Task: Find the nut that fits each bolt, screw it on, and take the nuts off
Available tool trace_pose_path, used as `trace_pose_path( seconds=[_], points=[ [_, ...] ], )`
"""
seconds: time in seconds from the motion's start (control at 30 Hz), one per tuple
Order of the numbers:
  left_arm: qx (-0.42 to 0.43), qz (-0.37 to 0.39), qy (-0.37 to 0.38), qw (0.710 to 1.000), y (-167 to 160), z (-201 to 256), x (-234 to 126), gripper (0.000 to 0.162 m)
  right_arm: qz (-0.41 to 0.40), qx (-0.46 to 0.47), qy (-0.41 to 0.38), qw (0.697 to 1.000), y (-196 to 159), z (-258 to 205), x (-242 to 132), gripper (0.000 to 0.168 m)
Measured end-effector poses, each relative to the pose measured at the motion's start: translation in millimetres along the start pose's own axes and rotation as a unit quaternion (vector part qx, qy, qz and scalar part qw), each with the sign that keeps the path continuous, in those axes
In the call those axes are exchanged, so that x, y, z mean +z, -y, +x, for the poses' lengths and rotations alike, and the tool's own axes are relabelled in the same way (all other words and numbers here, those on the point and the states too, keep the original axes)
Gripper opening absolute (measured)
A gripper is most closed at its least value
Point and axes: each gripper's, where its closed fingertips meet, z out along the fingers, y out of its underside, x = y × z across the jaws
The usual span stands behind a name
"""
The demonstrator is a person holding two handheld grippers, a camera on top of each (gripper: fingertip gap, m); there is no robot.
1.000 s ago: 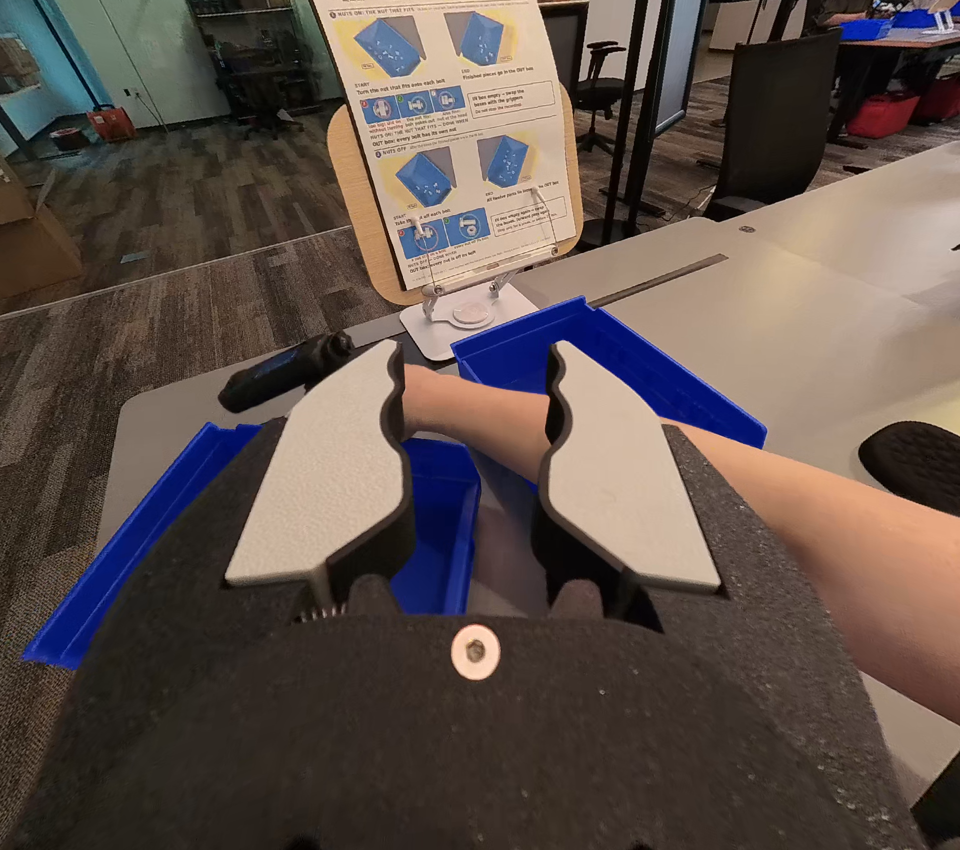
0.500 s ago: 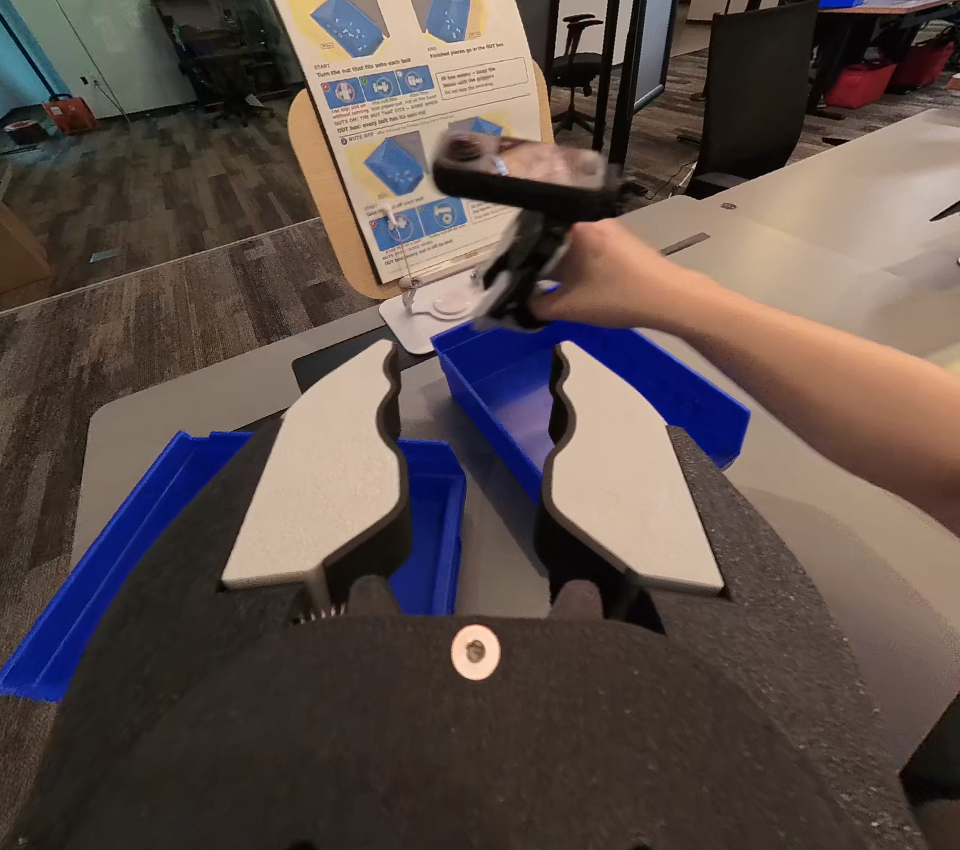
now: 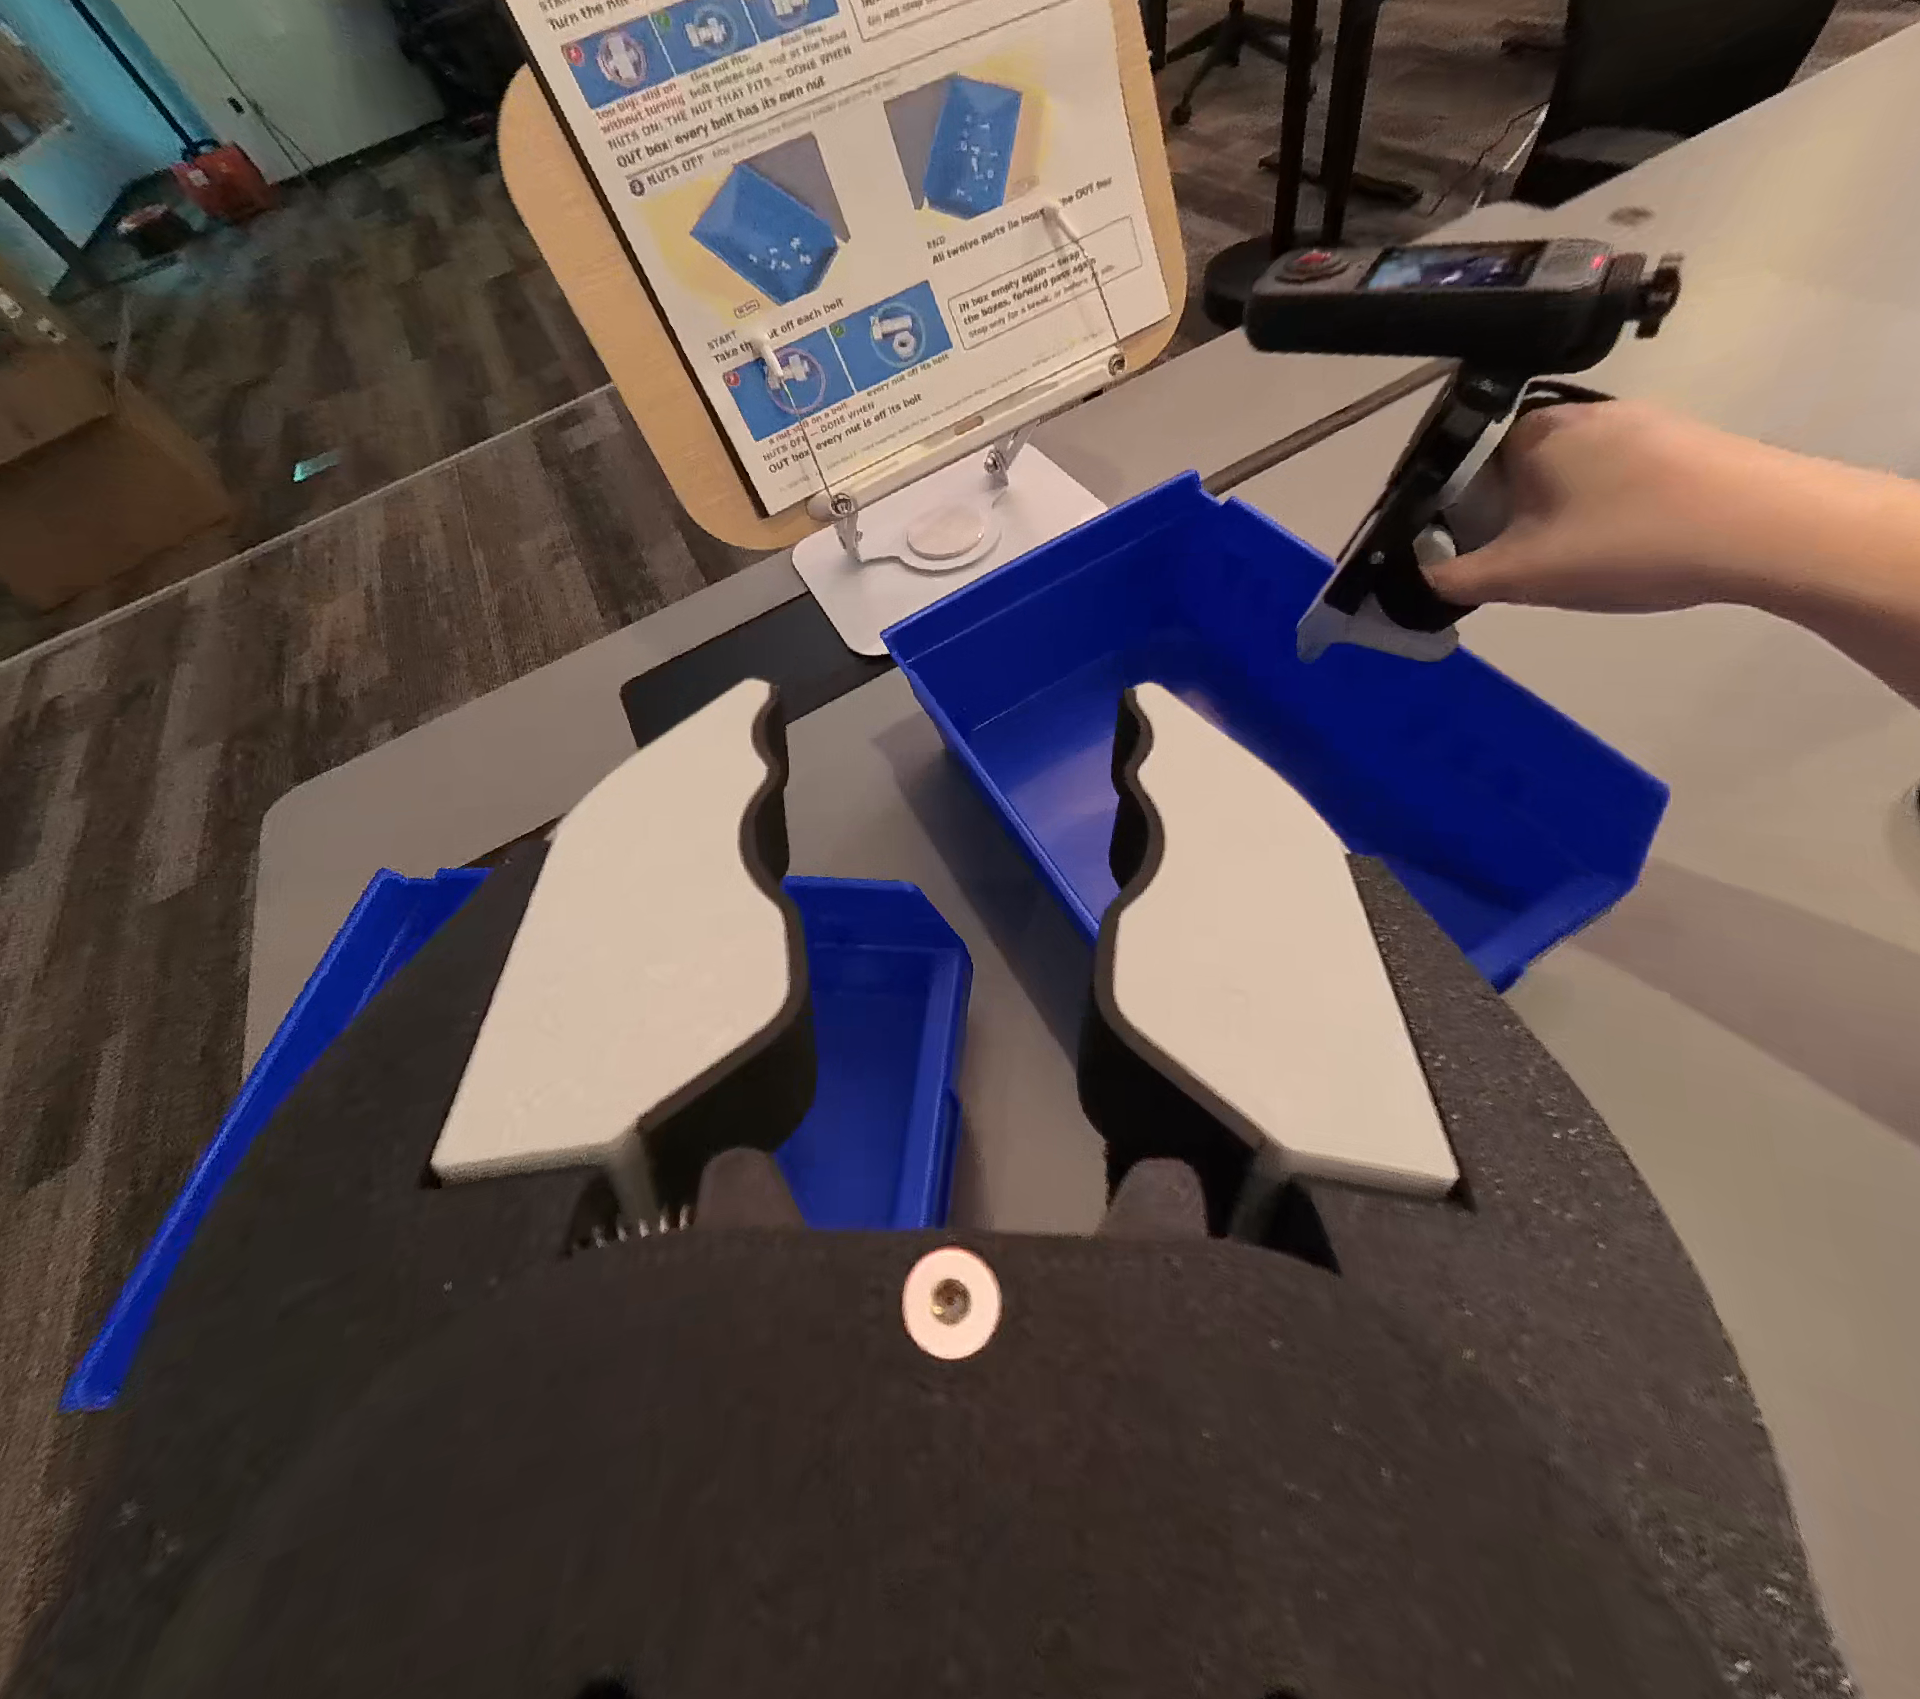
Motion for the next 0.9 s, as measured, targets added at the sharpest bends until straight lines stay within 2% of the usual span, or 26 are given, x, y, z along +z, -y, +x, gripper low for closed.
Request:
trace_pose_path(
  seconds=[0.1, 0.17, 0.23, 0.3, 0.33, 0.43, 0.53, 0.9],
  points=[
    [0.004, -0.014, 0.000, 1.000, -4.8, 1.5, 11.5, 0.060, -0.058, -0.015, -0.028, 0.998, -13.4, 4.7, 25.0, 0.055],
    [0.007, -0.023, -0.004, 1.000, -7.6, 4.1, 17.8, 0.060, -0.089, -0.019, -0.024, 0.996, -19.9, 3.5, 37.7, 0.048],
    [0.009, -0.015, -0.015, 1.000, -4.8, 8.3, 21.6, 0.057, -0.098, -0.003, -0.007, 0.995, -19.3, 3.8, 39.9, 0.033],
    [0.020, 0.020, -0.021, 0.999, 6.9, 12.1, 21.3, 0.050, -0.107, 0.031, 0.041, 0.993, -18.9, 2.0, 39.5, 0.016],
    [0.029, 0.043, -0.018, 0.998, 14.2, 13.2, 19.4, 0.050, -0.112, 0.048, 0.060, 0.991, -19.7, 4.0, 39.1, 0.014],
    [0.050, 0.096, -0.007, 0.994, 30.4, 17.9, 10.9, 0.044, -0.123, 0.033, 0.032, 0.991, -23.9, 27.4, 36.9, 0.010],
    [0.066, 0.113, -0.023, 0.991, 35.3, 29.1, 7.4, 0.044, -0.120, 0.056, 0.049, 0.990, -27.9, 44.3, 34.8, 0.007],
    [0.101, 0.083, -0.030, 0.991, 27.1, 50.0, 24.7, 0.048, -0.123, 0.124, 0.032, 0.984, -60.6, 139.2, 19.1, 0.006]
  ],
)
